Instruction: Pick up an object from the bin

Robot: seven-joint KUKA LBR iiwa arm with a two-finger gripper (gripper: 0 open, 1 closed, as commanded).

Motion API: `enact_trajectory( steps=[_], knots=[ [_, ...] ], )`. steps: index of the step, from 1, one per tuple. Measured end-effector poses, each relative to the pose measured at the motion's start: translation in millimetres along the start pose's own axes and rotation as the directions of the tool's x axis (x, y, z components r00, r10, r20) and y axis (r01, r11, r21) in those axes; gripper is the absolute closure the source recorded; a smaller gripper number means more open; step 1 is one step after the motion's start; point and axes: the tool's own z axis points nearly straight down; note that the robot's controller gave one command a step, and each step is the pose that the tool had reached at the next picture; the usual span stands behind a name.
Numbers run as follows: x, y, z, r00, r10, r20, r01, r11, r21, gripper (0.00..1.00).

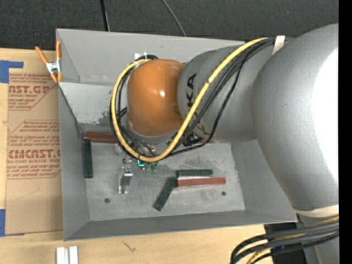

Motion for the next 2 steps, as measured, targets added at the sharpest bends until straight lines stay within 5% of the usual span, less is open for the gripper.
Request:
enact_trajectory(
  steps=[1, 2],
  knots=[
    [-2.1, -0.7, -4.5, 1.000, 0.002, 0.007, -0.001, 1.000, -0.002, 0.00],
    [-0.7, -29.7, 20.3, 0.998, -0.068, 0.013, 0.068, 0.998, -0.003, 0.00]
  ],
)
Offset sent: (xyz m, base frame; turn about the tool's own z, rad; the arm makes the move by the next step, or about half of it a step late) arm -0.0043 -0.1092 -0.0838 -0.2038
